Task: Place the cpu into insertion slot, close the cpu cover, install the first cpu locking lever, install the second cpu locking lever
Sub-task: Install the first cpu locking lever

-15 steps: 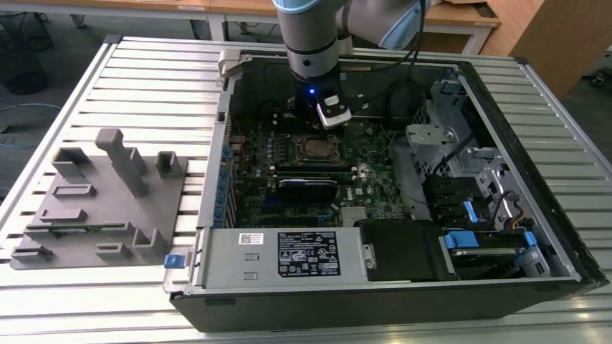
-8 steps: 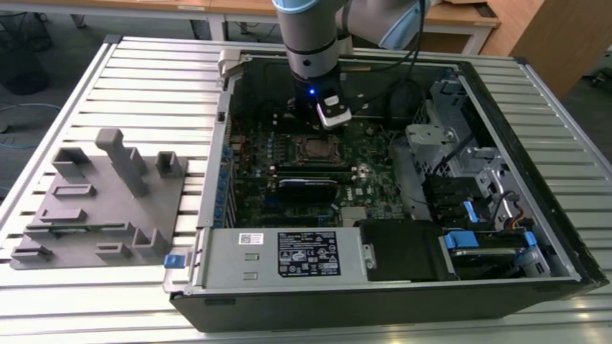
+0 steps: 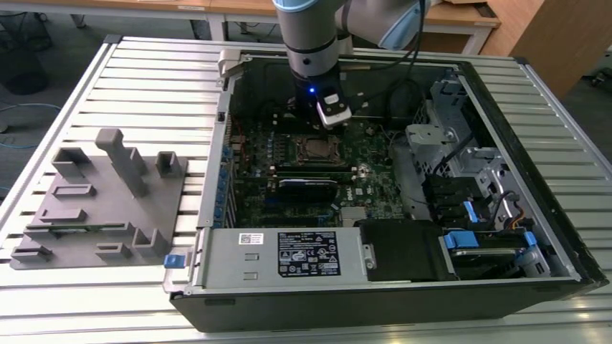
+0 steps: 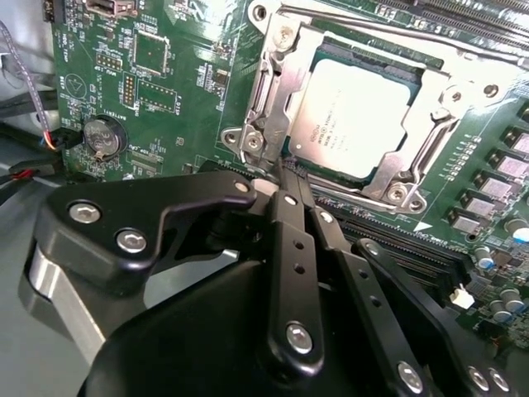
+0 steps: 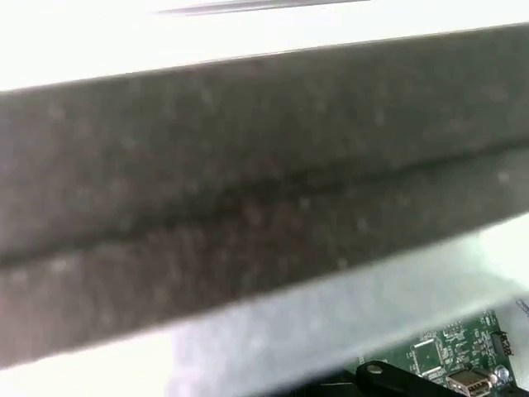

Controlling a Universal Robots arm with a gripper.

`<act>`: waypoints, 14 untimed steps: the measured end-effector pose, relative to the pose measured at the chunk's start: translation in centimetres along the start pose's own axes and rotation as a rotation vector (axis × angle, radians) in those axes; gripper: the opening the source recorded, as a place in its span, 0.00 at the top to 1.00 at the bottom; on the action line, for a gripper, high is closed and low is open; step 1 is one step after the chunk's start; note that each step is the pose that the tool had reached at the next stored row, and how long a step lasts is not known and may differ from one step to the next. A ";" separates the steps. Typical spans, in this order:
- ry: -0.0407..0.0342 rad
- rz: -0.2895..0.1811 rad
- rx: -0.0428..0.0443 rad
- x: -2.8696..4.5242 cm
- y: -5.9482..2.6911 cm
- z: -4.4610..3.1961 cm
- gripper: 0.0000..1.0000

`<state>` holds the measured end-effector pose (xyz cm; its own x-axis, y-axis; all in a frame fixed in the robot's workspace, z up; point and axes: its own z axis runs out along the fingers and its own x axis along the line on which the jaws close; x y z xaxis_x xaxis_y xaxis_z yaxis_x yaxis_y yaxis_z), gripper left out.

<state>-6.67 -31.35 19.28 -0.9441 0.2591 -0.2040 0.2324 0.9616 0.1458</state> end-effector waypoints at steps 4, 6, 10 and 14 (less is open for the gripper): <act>0.0001 0.000 0.0001 0.04 0.14 0.01 0.89; 0.0001 0.000 0.0000 0.06 0.22 0.02 0.89; 0.0002 0.000 0.0001 0.09 0.33 0.03 0.89; 0.0001 0.000 -0.0001 0.10 0.37 0.04 0.89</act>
<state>-6.67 -30.96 19.27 -0.9441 0.2591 -0.2039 0.2324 0.9616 0.1458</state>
